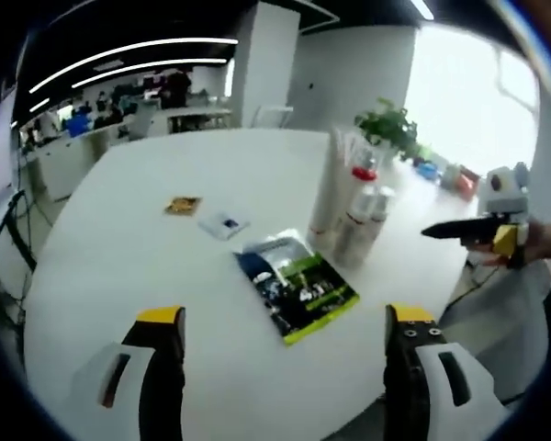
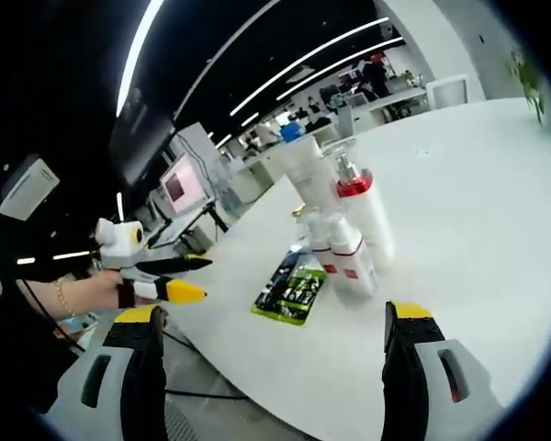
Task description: Arrange the skincare products in the storage area until every visible bottle or jar stands upright without overlapping.
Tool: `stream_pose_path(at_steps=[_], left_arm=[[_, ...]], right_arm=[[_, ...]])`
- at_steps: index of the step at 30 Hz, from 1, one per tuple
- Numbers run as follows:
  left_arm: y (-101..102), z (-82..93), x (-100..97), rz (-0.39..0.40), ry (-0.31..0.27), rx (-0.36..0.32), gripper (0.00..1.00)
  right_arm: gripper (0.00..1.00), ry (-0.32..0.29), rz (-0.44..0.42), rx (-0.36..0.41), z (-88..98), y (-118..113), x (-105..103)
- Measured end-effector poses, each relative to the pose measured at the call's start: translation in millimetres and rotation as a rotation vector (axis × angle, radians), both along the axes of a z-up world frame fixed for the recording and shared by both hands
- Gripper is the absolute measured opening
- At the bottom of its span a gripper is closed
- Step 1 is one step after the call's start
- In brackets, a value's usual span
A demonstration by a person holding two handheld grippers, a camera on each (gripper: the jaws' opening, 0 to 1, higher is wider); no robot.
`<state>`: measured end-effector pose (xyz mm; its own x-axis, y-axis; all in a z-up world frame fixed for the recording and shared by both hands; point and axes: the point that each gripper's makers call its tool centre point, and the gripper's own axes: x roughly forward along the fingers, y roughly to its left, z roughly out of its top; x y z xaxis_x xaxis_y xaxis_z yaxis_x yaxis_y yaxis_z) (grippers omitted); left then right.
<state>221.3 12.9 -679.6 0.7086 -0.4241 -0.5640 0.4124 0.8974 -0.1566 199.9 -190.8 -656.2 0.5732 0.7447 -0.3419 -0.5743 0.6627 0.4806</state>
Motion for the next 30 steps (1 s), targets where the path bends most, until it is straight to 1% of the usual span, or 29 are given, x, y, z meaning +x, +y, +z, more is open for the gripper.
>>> stream_pose_path(at_steps=[2,6,8,10,11,14,17,20,23,25,27,30], left_arm=[[4.8,1.5,-4.6,0.019,0.002,-0.017,0.88],[14.5,4.7,-16.0,0.052,0.013,-0.021,0.89],[18.3,3.9,-20.7,0.07,0.037,-0.039,0.9],[18.8,4.0,-25.1,0.081,0.059,-0.075,0.93],[19.5,3.4,-26.4,0.084,0.066,-0.076,0.95],[22.7,2.0,-31.1,0.089,0.076,-0.064,0.96],[20.8,5.8,-30.7,0.094,0.07,-0.074,0.99],[20.4,6.5,-29.5,0.081,0.054,-0.069,0.99],[16.0,7.8,-30.7,0.072,0.056,-0.102,0.99],[18.8,11.4,-27.9,0.091,0.04,-0.111,0.99],[22.5,16.1,-23.1,0.112,0.03,-0.146,0.99],[25.6,14.6,-20.8,0.115,0.033,-0.146,0.99]], right_arm=[[1.0,-0.003,0.005,-0.003,-0.1,0.5,-0.5],[1.0,-0.006,0.009,-0.007,-0.5,1.7,-2.3],[1.0,-0.006,0.01,-0.006,-0.5,1.5,-2.7],[1.0,-0.006,0.008,-0.004,-0.3,1.4,-2.6],[1.0,-0.005,0.007,-0.004,-0.5,1.1,-2.5],[1.0,-0.005,0.005,-0.007,-1.1,0.1,-2.2],[1.0,-0.005,0.005,-0.008,-1.3,0.1,-1.9],[1.0,-0.006,0.006,-0.011,-1.8,-0.2,-1.3],[1.0,-0.006,0.004,-0.016,-2.4,-0.8,-1.4],[1.0,-0.004,0.002,-0.018,-3.1,-1.2,-1.2],[1.0,-0.002,0.002,-0.018,-3.9,-1.4,-0.8],[1.0,0.003,0.009,-0.024,-5.4,-0.5,-1.3]])
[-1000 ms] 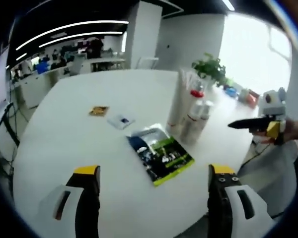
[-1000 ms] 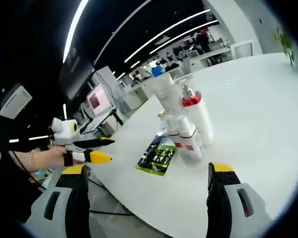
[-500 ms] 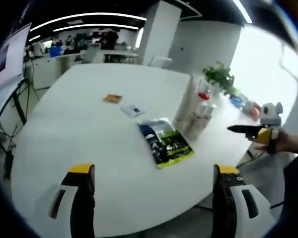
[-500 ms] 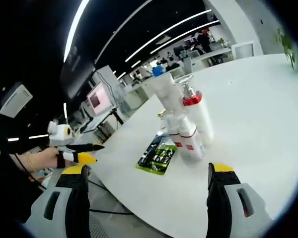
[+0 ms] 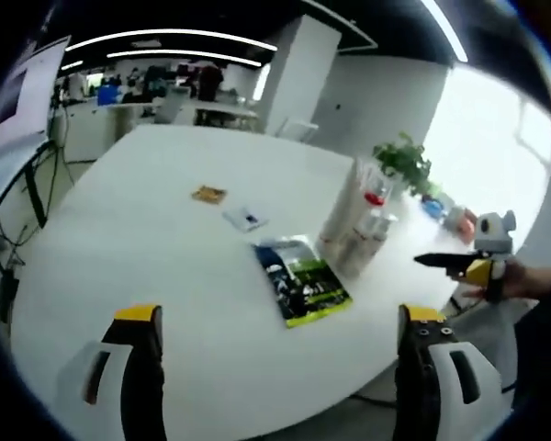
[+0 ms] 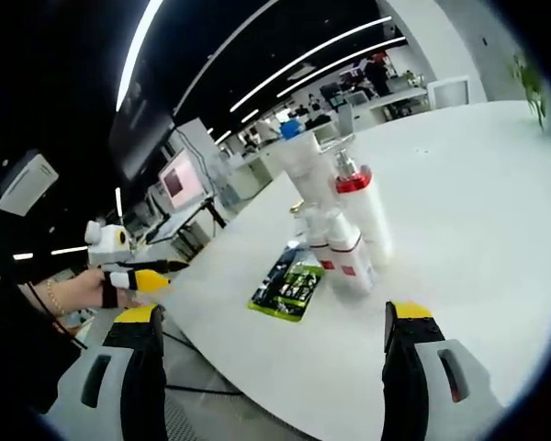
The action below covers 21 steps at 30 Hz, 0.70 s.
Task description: Arrange the skincare products in the storage area until every visible bottle or jar stands upright without overlapping.
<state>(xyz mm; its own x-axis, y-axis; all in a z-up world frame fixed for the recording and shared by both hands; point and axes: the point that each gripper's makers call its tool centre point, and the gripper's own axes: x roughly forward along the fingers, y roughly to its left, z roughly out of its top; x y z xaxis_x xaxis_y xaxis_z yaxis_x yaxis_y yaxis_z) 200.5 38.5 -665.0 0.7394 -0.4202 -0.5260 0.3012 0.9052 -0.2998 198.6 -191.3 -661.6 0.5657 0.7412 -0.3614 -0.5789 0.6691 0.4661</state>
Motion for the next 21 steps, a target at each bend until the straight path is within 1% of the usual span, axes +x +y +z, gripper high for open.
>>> stream_pose_path(at_steps=[4,6,8,11,14,17,19,21], left_arm=[[4.3,-1.4,2.2,0.014,0.014,0.014,0.99],[3.6,-0.8,4.3,0.009,0.017,0.013,0.99],[3.6,-0.1,7.6,0.016,0.012,0.017,0.99],[3.2,-2.8,14.4,0.018,0.02,0.033,0.99],[-2.9,-4.8,23.2,0.027,0.023,0.05,0.99],[-7.1,-4.8,33.9,0.04,0.003,0.062,0.99],[-7.5,-9.8,41.8,0.041,0.014,0.086,0.99],[-10.8,-11.8,50.3,0.051,0.035,0.095,0.99]], right_arm=[[1.0,0.005,-0.008,0.001,-0.8,-1.4,0.7],[1.0,0.008,-0.015,0.005,-1.0,-2.7,1.4],[1.0,0.01,-0.018,0.007,-1.2,-2.8,1.3],[1.0,0.014,-0.014,0.002,-2.2,-2.7,0.4],[1.0,0.019,-0.011,-0.001,-3.5,-2.2,0.0],[1.0,0.02,-0.019,-0.002,-4.0,-3.7,0.7],[1.0,0.021,-0.026,0.003,-3.6,-4.8,1.5],[1.0,0.023,-0.03,0.005,-3.9,-5.8,2.5]])
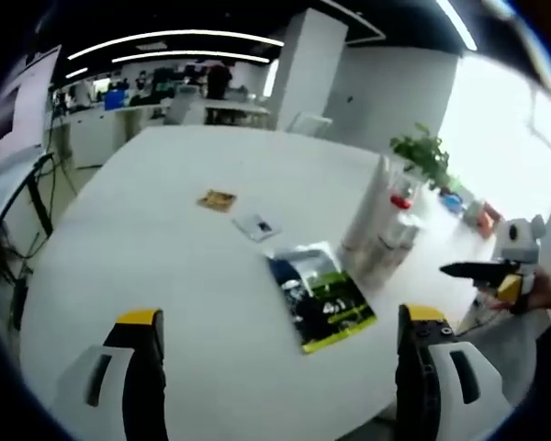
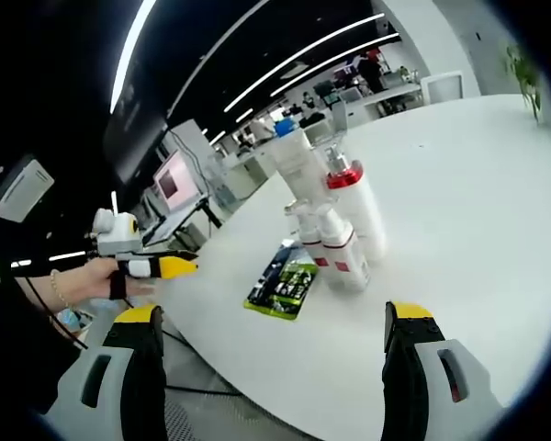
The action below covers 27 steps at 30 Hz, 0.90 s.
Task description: Arrange the skincare products in the storage area until every visible bottle or jar stands upright without overlapping.
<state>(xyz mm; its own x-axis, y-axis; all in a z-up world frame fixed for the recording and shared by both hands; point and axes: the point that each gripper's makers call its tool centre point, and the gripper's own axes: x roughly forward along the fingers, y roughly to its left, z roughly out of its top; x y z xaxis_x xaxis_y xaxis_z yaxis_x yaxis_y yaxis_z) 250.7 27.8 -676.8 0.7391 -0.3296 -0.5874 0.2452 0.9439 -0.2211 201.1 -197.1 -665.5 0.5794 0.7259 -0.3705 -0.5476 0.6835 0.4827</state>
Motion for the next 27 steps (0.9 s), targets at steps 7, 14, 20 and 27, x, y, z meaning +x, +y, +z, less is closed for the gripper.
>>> stream_pose_path(at_steps=[7,14,20,27], left_arm=[[-1.6,-13.6,29.6,0.026,0.049,0.072,0.97],[-4.7,-24.1,54.1,0.067,0.104,0.101,0.96],[-8.9,-39.0,80.0,0.1,0.139,0.135,0.95],[-15.1,-49.9,109.1,0.136,0.144,0.164,0.92]], right_arm=[[1.0,0.002,0.005,-0.003,-1.3,1.1,0.1],[1.0,0.008,-0.006,-0.01,-3.3,-1.0,0.8],[1.0,0.021,-0.016,-0.012,-6.5,-2.9,1.5],[1.0,0.035,-0.017,-0.026,-11.1,-3.8,0.9]])
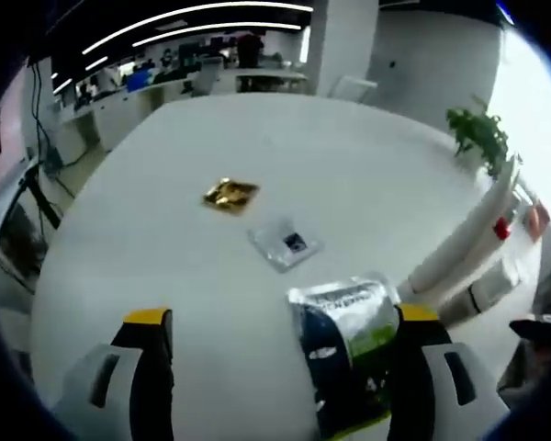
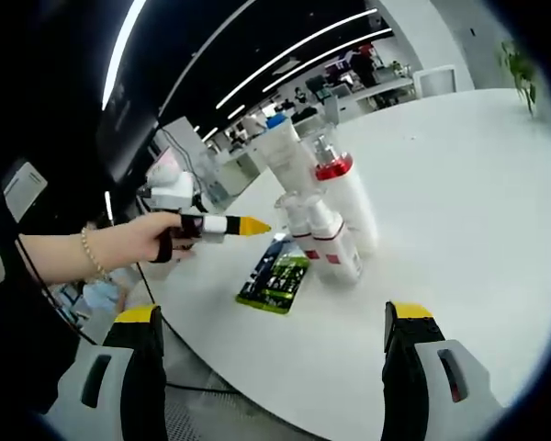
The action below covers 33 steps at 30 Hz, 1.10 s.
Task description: Arrange the skincare products in the storage area until every visible bottle or jar stands upright without overlapping.
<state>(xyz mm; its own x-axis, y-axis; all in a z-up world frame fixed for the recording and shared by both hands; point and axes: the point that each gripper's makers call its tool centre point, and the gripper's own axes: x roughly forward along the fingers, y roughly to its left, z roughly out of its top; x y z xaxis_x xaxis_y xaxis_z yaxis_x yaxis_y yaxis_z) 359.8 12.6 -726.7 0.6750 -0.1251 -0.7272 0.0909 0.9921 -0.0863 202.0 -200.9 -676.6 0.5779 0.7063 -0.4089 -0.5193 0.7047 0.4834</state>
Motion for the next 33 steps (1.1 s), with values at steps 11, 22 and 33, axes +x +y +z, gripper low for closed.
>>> stream_pose_path(at_steps=[11,22,33], left_arm=[[-21.5,-8.0,27.6,-0.02,0.024,0.033,0.8],[-23.5,-15.8,55.7,0.045,0.046,0.037,0.74],[-17.1,-33.5,76.2,0.161,0.091,0.019,0.69]], right_arm=[[1.0,0.017,-0.018,-0.013,-4.5,-3.8,0.0],[1.0,0.029,-0.015,-0.027,-7.0,-3.2,-1.0],[1.0,0.045,-0.021,-0.029,-6.3,-3.7,-1.8]])
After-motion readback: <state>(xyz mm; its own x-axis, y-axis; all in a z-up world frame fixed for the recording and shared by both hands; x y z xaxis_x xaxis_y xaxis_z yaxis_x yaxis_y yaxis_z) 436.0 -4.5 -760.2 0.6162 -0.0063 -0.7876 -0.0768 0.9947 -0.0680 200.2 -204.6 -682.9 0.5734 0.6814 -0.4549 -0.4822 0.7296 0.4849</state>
